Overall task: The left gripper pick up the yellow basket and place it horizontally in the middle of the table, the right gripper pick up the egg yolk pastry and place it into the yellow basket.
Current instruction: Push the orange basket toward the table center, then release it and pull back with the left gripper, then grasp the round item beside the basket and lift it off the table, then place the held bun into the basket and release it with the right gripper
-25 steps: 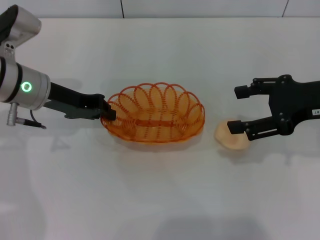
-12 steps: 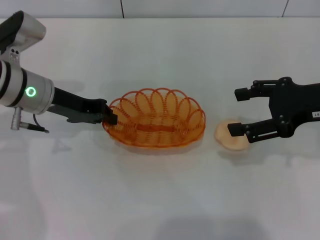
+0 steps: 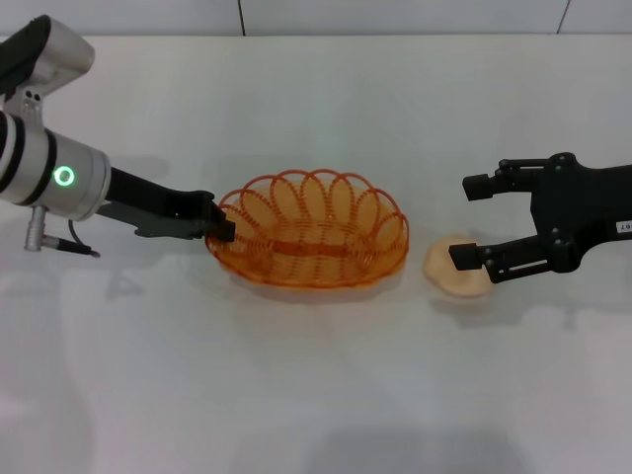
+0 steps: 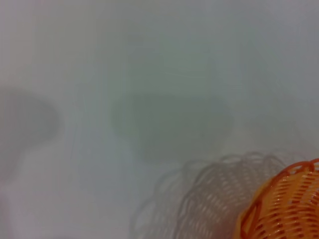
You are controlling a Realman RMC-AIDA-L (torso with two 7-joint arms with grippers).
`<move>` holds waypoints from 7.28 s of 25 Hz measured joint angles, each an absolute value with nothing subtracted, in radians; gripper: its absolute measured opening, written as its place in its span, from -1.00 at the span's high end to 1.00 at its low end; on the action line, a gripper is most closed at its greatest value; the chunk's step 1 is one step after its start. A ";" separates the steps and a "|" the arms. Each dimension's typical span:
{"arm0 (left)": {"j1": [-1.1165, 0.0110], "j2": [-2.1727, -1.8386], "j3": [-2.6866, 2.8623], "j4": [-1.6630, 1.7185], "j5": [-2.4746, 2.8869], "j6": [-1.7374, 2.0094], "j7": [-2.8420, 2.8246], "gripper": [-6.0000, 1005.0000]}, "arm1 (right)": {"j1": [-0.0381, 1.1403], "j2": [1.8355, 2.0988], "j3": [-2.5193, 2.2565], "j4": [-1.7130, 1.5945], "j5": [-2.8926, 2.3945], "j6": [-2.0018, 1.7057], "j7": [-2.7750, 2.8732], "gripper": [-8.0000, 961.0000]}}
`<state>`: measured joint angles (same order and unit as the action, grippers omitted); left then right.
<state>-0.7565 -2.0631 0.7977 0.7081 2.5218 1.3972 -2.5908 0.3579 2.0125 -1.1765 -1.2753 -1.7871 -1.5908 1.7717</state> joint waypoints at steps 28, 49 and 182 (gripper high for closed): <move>-0.762 -2.073 0.799 0.692 2.514 1.393 -2.588 0.66 | 0.361 2.013 -1.178 -1.279 -1.787 -1.592 1.772 -0.60; -0.729 -2.051 0.793 0.766 2.447 1.405 -2.552 -0.07 | 0.364 2.013 -1.175 -1.274 -1.787 -1.587 1.772 -0.59; -0.603 -1.950 0.854 0.998 2.129 1.847 -1.963 -0.75 | 0.519 2.018 -1.311 -1.388 -2.169 -1.429 2.176 0.92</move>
<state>-0.6029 -1.9504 0.8543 0.9984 2.1286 1.8468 -1.9626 0.5188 2.0179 -1.3111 -1.3879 -2.1694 -1.4295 2.1759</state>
